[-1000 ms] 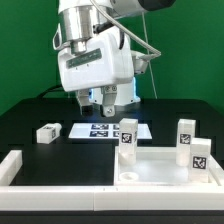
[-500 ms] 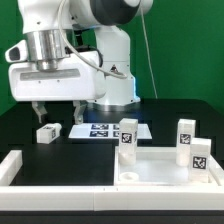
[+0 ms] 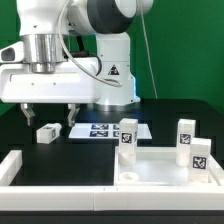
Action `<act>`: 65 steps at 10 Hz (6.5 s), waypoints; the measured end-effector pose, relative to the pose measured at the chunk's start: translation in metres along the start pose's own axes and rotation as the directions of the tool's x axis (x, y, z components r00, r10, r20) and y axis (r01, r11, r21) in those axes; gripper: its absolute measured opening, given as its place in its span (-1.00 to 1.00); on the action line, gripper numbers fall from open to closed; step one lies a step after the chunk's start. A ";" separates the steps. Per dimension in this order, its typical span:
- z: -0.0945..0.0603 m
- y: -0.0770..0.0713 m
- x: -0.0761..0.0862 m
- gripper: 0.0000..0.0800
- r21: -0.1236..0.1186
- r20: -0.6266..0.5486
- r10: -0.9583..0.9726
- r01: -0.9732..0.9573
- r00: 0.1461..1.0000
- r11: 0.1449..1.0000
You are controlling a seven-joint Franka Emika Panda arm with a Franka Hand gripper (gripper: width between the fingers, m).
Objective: Assemble square table
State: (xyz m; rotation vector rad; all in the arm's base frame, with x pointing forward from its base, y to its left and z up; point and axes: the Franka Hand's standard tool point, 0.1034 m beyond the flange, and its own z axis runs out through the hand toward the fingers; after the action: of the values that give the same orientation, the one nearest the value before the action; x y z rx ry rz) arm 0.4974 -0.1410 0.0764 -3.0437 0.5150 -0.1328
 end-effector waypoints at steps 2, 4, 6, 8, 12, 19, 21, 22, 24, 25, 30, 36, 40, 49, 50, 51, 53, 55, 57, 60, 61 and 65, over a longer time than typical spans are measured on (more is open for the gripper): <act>0.021 0.025 -0.036 0.62 -0.016 0.211 -0.016 0.020 0.977 1.000; 0.032 0.051 -0.049 0.62 -0.044 0.320 -0.009 0.024 0.947 0.999; 0.032 0.056 -0.053 0.62 -0.030 0.417 0.002 0.011 0.909 0.999; 0.033 0.056 -0.058 0.62 -0.011 0.536 0.002 0.004 0.845 1.000; 0.033 0.076 -0.100 0.62 -0.015 0.781 0.020 -0.013 0.625 1.000; 0.046 0.086 -0.153 0.62 -0.027 0.892 0.058 -0.075 0.449 0.997; 0.049 0.088 -0.147 0.41 -0.032 0.888 0.060 -0.068 0.456 0.997; 0.050 0.088 -0.148 0.07 -0.033 0.889 0.061 -0.070 0.455 0.997; 0.050 0.089 -0.148 -0.29 -0.033 0.889 0.062 -0.071 0.454 0.997; 0.049 0.089 -0.148 -0.29 -0.033 0.889 0.062 -0.071 0.454 0.997; 0.049 0.089 -0.148 -0.28 -0.033 0.888 0.063 -0.073 0.455 0.997; -0.017 0.040 -0.093 -0.28 -0.003 0.834 0.034 -0.056 0.550 0.998; -0.022 0.020 -0.075 -0.28 -0.010 0.651 0.024 -0.022 0.759 1.000; -0.060 -0.096 -0.006 -0.28 -0.029 0.069 -0.013 0.015 0.998 0.999; -0.064 -0.119 0.014 -0.28 -0.039 -0.047 -0.010 0.008 0.999 0.999; -0.068 -0.145 0.031 -0.28 -0.042 -0.155 -0.028 0.022 0.987 0.999; -0.069 -0.156 0.043 -0.28 -0.042 -0.287 -0.058 0.048 0.956 0.998; -0.065 -0.155 0.037 -0.28 -0.046 -0.338 -0.072 0.059 0.939 0.997; -0.064 -0.154 0.037 -0.28 -0.049 -0.346 -0.074 0.061 0.935 0.997; -0.034 -0.170 0.044 -0.28 -0.082 -0.382 -0.110 0.085 0.918 0.993; -0.019 -0.177 0.055 -0.28 -0.100 -0.403 -0.123 0.090 0.907 0.991; 0.008 -0.193 0.060 -0.28 -0.109 -0.399 -0.118 0.081 0.909 0.991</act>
Offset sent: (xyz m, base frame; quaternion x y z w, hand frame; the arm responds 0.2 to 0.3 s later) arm -0.0439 -0.0315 -0.0234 -0.0466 -0.1323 -0.0071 0.9901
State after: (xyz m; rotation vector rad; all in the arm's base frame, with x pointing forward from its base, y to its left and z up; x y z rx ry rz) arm 0.6177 0.0214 0.0855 -3.1340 0.3898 -0.7794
